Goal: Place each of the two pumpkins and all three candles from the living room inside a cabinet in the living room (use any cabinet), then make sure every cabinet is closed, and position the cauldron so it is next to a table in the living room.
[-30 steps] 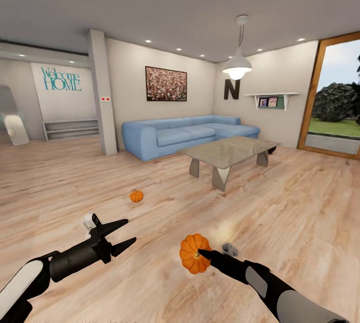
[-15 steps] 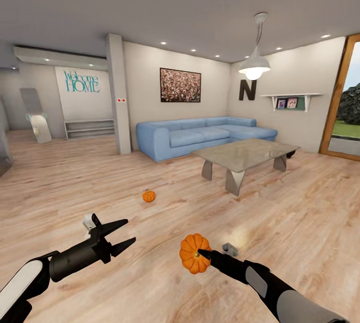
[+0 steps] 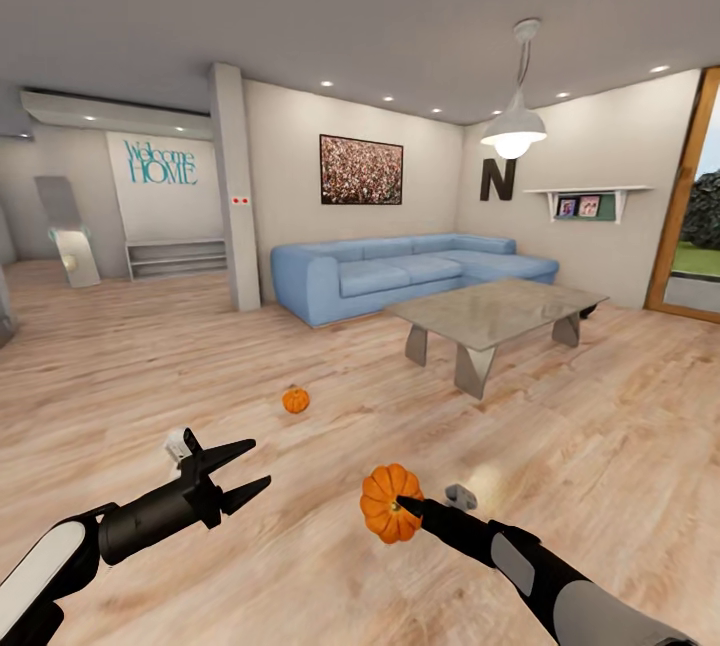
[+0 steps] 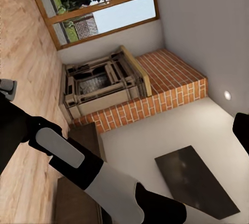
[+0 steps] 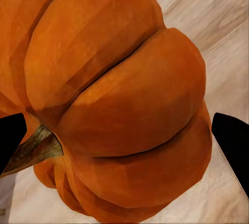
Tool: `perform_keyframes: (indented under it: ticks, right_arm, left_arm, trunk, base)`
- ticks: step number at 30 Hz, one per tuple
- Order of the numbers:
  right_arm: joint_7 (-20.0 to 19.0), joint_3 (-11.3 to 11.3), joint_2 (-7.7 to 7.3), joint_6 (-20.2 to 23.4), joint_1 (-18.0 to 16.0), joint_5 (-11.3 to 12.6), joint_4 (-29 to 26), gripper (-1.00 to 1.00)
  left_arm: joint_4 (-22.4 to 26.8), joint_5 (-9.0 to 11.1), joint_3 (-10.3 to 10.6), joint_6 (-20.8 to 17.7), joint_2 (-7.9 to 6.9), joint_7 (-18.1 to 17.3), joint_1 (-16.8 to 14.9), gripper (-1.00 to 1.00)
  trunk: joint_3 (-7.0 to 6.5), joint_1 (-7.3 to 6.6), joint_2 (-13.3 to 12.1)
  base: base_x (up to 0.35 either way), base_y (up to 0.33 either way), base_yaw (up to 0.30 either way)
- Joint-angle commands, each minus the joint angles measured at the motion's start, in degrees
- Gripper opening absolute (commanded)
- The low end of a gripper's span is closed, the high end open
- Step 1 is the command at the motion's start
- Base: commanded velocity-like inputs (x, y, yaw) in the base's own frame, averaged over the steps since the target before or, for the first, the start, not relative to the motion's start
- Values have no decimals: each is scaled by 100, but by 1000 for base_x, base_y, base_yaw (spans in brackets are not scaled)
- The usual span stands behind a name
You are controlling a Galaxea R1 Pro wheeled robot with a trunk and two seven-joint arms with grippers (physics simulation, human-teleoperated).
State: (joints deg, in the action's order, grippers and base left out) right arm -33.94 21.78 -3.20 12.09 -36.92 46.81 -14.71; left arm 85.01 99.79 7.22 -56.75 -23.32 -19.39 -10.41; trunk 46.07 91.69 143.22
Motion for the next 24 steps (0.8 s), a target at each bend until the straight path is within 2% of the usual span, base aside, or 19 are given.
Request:
perform_keyframes:
  ticks: [1,24]
  right_arm:
    - [-1,11,-4,41,-4,72,-8,-100]
    - [18,10,-4,103,-5,77,-5,-100]
  left_arm:
    - [-6,-30,8,-3,-5,-47,-5,100]
    - [-98,-21,3,-3,-3,-47,-5,100]
  trunk:
    - [6,1,3]
    - [6,1,3]
  base:
    - [210,0,0]
    - [186,15,0]
